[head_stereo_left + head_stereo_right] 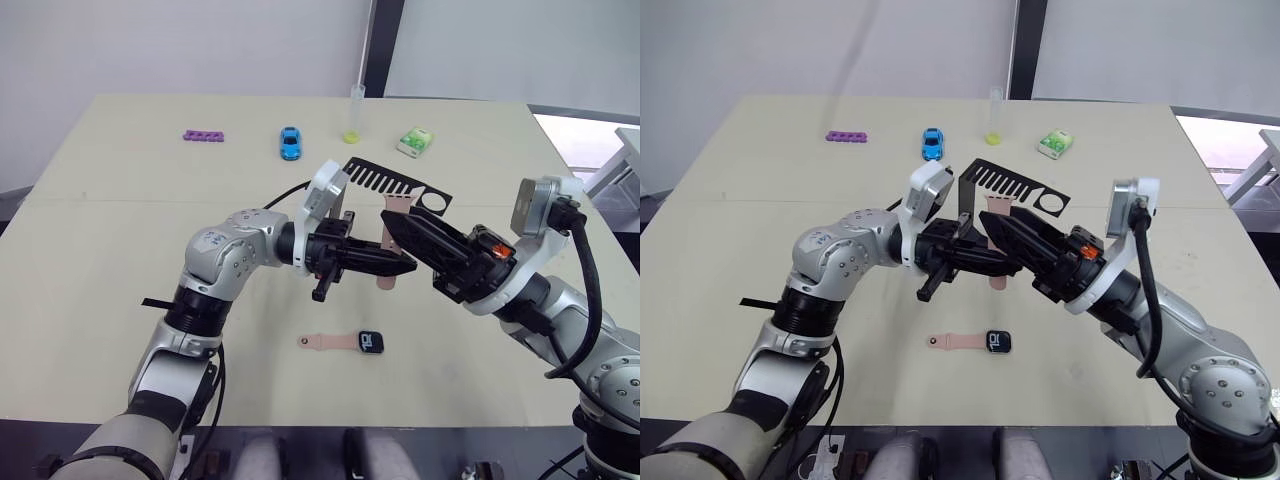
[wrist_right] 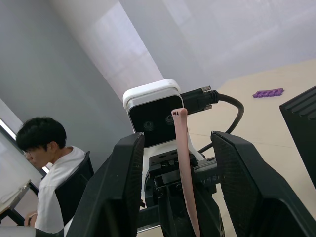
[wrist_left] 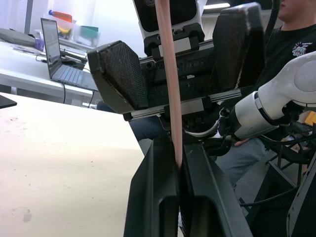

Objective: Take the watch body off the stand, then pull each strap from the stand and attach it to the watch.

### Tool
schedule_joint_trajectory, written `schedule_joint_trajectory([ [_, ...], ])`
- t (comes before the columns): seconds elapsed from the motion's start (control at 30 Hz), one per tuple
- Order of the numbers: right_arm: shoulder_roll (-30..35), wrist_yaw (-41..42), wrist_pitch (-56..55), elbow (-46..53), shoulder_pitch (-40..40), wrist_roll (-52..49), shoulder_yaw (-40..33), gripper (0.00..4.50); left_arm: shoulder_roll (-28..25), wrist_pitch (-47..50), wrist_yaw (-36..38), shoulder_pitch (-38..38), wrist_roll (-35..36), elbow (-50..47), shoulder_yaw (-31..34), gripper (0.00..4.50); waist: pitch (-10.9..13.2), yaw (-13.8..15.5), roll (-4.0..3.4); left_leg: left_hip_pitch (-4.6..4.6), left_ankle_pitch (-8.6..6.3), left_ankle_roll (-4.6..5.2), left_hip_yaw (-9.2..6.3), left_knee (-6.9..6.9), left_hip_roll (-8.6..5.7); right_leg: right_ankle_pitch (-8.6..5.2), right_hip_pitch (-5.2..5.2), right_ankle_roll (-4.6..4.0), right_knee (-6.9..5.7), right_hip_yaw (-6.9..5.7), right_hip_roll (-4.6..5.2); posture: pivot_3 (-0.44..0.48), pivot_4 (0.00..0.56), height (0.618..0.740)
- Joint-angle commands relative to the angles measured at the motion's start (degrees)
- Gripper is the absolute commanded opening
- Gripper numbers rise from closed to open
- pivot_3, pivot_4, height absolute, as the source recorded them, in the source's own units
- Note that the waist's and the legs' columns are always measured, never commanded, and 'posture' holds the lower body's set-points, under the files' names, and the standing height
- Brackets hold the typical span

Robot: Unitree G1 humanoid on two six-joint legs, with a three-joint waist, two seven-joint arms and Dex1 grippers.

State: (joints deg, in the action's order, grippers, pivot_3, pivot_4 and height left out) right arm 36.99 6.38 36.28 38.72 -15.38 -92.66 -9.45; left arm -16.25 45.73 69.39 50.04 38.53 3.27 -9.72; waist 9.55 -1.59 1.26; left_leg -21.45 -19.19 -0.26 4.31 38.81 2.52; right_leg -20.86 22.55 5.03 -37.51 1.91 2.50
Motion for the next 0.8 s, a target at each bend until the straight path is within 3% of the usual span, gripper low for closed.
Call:
schedule_joint_trajectory([
  [0.03, 0.1, 1.0, -1.0, 1.4, -0.6, -0.6, -1.4, 2.3, 0.1, 0.0, 0.0, 1.2, 0.9, -0.4, 1.1, 0.0, 0.0, 0.0, 0.0, 0.0, 0.0, 0.0, 0.0, 0.0, 0.0, 0.0, 0.0, 0.0, 0.0, 0.0, 0.0, 0.0, 0.15, 0.74],
  [0.37, 0.1, 1.1, -1.1, 1.1, -0.4, -0.6, -1.7, 2.3, 0.2, 0.3, -0.1, 1.2, 1.0, -0.4, 1.3, 0.0, 0.0, 0.0, 0.0, 0.0, 0.0, 0.0, 0.0, 0.0, 0.0, 0.0, 0.0, 0.0, 0.01, 0.0, 0.0, 0.0, 0.15, 0.74],
  [0.47, 0.0, 0.9, -1.0, 1.0, -0.6, -0.5, -1.5, 1.54, 0.2, 0.3, -0.2, 1.1, 1.0, -0.5, 1.3, 0.0, 0.0, 0.0, 0.0, 0.0, 0.0, 0.0, 0.0, 0.0, 0.0, 0.0, 0.0, 0.0, 0.0, 0.0, 0.0, 0.0, 0.15, 0.74],
  [0.57, -0.1, 1.0, -1.1, 1.1, -0.8, -0.5, -1.3, 0.12, 0.2, 0.4, -0.2, 1.0, 1.0, -0.7, 1.3, 0.0, 0.0, 0.0, 0.0, 0.0, 0.0, 0.0, 0.0, 0.0, 0.0, 0.0, 0.0, 0.0, 0.0, 0.0, 0.0, 0.0, 0.15, 0.74],
  [0.8, -0.1, 0.9, -1.1, 1.0, -1.0, -0.7, -1.3, 0.12, 0.2, 0.5, -0.5, 0.9, 1.1, -0.8, 1.4, 0.0, 0.0, 0.0, 0.0, 0.0, 0.0, 0.0, 0.0, 0.0, 0.0, 0.0, 0.0, 0.0, 0.01, 0.0, 0.0, 0.0, 0.15, 0.74],
])
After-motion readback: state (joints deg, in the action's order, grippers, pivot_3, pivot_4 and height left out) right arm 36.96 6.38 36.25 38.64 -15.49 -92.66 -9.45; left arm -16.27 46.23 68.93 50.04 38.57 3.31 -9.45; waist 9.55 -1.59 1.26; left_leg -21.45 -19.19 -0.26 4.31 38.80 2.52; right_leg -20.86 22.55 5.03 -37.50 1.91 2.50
